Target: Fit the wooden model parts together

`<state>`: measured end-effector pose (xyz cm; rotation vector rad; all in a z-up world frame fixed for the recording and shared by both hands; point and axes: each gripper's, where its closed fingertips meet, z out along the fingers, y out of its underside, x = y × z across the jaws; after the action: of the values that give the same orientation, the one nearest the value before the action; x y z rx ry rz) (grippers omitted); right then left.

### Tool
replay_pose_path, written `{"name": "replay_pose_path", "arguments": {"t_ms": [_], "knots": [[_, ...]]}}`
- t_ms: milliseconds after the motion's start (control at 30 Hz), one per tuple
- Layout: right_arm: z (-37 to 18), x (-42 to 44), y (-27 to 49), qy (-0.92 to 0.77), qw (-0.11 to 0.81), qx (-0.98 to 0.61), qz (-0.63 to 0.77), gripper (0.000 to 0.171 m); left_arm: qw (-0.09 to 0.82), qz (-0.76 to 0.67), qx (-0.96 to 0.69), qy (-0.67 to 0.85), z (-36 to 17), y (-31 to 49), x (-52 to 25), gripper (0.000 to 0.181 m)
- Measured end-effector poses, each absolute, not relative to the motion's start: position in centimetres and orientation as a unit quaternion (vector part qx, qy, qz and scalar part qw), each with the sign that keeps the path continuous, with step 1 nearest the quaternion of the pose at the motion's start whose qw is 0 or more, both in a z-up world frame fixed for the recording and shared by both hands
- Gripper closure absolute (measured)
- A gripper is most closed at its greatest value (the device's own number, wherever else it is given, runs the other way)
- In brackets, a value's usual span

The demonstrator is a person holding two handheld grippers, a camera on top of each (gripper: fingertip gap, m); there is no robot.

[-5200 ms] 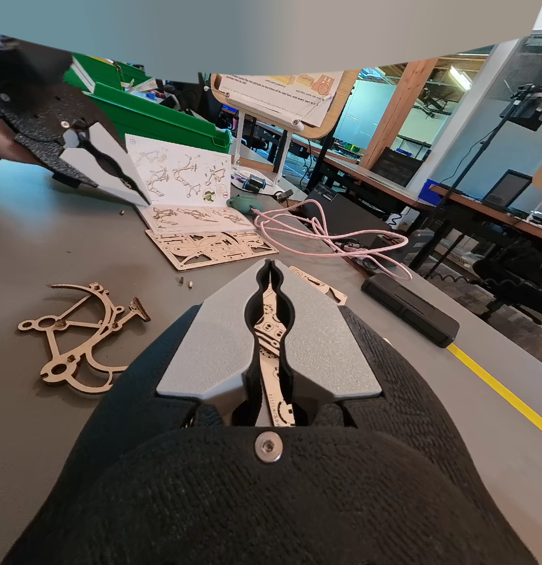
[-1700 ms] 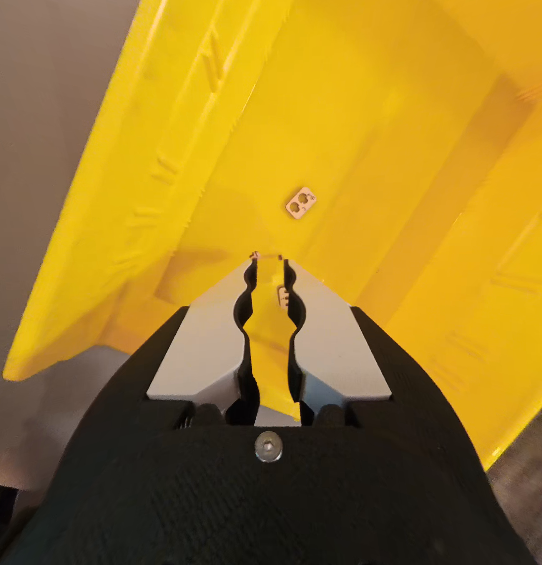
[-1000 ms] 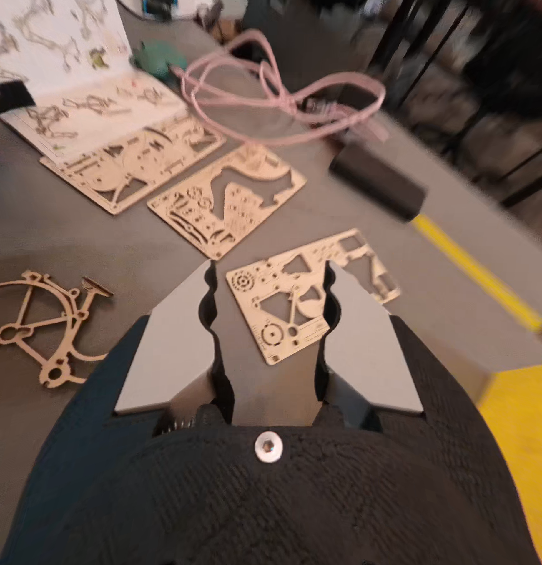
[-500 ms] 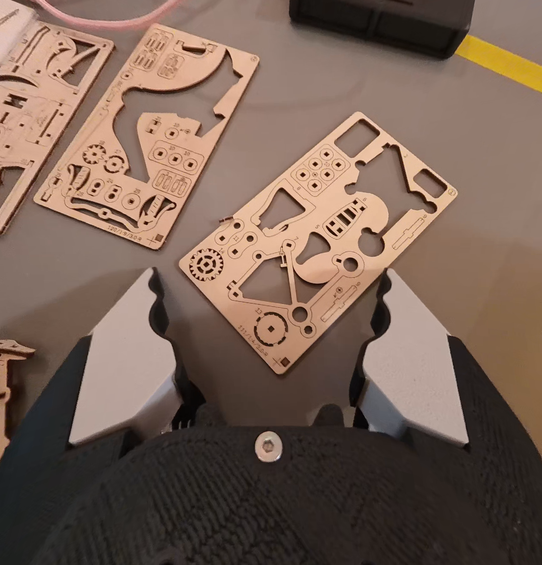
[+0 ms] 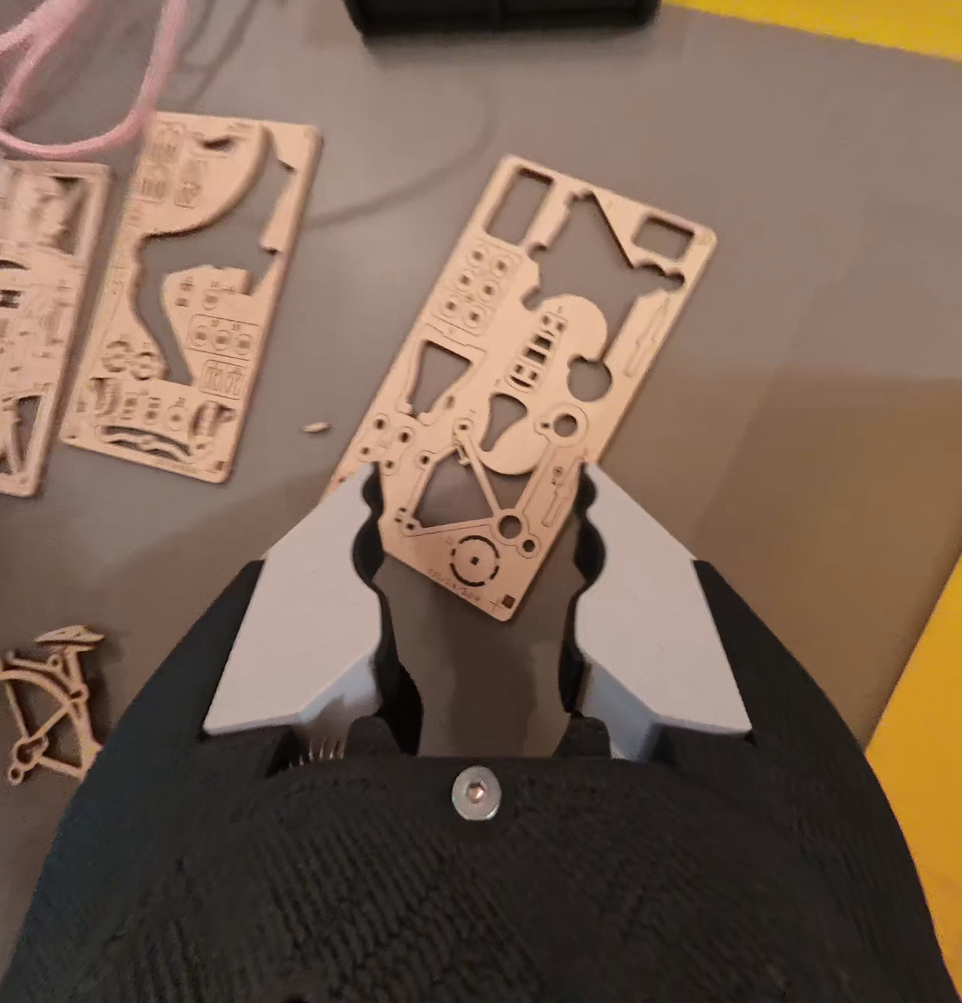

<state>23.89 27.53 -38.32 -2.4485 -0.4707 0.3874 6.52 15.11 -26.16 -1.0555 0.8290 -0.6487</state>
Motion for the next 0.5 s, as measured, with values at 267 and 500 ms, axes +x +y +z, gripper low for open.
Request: {"name": "replay_pose_path", "arguments": {"t_ms": [267,500], "knots": [[-37.2,17.6,25.2,-0.650,0.239,-0.722,0.016,0.152,0.735,-0.299,-0.478,0.376,-26.1,15.0,6.5,0.181],[-39.7,17.5,25.8,-0.785,0.075,-0.615,-0.016,0.159,0.737,-0.302,-0.481,0.366,-25.9,15.2,6.1,0.181]]}}
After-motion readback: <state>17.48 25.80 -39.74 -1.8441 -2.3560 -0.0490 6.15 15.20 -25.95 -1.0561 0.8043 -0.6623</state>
